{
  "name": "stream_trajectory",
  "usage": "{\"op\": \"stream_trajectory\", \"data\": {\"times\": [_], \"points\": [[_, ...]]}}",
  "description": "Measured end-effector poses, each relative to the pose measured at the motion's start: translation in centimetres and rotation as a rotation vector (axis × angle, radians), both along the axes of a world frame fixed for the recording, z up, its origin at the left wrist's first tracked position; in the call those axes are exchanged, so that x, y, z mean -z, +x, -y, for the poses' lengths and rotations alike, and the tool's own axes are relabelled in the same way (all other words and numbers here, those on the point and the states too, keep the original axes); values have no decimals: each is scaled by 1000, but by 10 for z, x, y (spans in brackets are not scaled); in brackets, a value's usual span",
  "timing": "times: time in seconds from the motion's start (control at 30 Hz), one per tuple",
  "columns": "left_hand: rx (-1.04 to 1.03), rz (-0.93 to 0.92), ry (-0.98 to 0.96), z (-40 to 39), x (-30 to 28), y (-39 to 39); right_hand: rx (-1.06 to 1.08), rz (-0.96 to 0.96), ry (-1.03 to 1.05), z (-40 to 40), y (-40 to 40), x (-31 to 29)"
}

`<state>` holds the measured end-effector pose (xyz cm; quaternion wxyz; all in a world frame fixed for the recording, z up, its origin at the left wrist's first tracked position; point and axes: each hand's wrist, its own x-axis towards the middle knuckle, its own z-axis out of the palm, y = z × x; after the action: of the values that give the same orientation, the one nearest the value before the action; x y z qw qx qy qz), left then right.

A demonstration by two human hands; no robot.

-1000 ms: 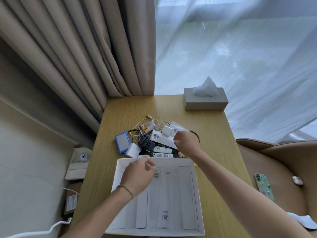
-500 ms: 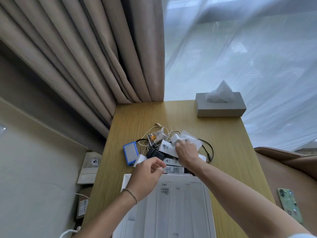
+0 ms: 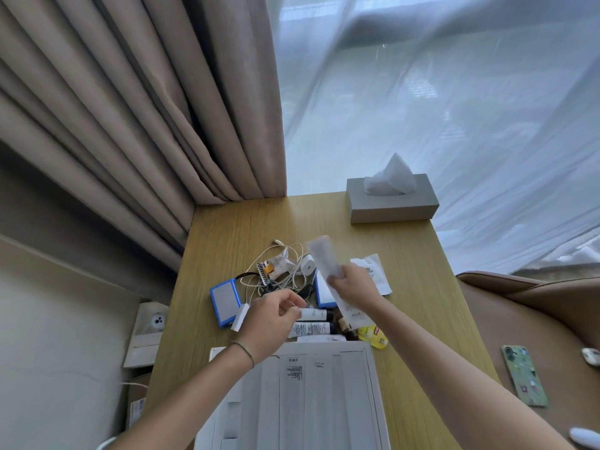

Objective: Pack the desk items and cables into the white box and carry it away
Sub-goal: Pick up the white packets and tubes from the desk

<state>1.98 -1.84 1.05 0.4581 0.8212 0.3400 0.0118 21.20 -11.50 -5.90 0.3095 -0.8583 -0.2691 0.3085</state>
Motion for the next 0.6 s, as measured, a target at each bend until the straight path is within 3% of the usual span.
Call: {"op": "stream_trajectory", "data": {"times": [0.17,0.3,0.6], "points": [[118,-72,30,10,21,54,406,-273,319,47,39,-19],[203,-145,126,20,41,107,618,-357,335,87,59,-26],[475,-333,469,37,110,214,764,-515,340,133,60,-18]]}}
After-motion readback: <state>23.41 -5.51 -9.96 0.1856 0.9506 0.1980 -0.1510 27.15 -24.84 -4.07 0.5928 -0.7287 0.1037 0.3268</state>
